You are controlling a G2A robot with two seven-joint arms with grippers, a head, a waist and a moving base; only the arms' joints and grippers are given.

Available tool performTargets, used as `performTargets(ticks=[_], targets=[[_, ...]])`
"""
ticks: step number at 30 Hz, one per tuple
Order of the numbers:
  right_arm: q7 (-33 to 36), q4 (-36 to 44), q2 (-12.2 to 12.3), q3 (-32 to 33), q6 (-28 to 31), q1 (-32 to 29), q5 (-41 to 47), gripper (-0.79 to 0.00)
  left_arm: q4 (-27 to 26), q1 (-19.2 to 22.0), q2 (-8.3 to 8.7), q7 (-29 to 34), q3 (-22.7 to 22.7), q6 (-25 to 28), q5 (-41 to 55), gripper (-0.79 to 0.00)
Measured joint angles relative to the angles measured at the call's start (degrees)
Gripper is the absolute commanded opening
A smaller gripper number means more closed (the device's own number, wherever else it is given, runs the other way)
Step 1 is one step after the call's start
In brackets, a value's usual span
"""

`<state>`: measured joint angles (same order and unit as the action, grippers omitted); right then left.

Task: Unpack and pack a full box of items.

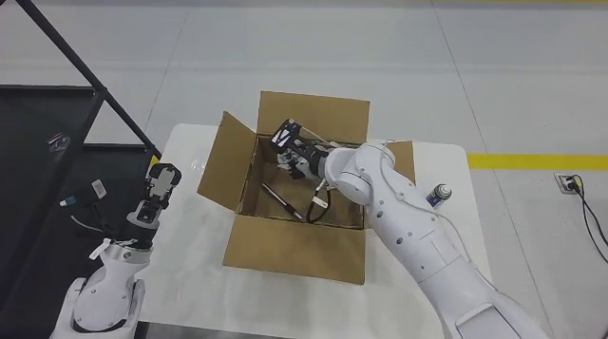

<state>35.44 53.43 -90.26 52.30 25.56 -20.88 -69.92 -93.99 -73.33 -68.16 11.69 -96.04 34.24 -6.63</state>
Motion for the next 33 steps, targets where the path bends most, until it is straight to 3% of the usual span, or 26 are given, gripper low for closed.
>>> performTargets(ticks=[11,18,21,26,33], targets=[[-0.6,0.7,0.1,0.1,0.2,-0.6,0.4,-0.785,0.0,0.0,0.0,0.0,0.0,0.0,0.0,0.0],[-2.4,11.5,2.3,4.4,-0.3,-7.6,-3.2,-0.785,0.0,0.0,0.0,0.0,0.0,0.0,0.0,0.0],[-0.8,20.4,4.4,9.3,0.8,-13.5,-5.7,-0.785,0.0,0.0,0.0,0.0,0.0,0.0,0.0,0.0],[2.1,40.3,8.0,22.1,4.5,-28.5,-7.3,-0.785,0.0,0.0,0.0,0.0,0.0,0.0,0.0,0.0],[1.0,60.5,10.5,39.2,5.4,-46.6,-4.6,-0.785,0.0,0.0,0.0,0.0,0.0,0.0,0.0,0.0]])
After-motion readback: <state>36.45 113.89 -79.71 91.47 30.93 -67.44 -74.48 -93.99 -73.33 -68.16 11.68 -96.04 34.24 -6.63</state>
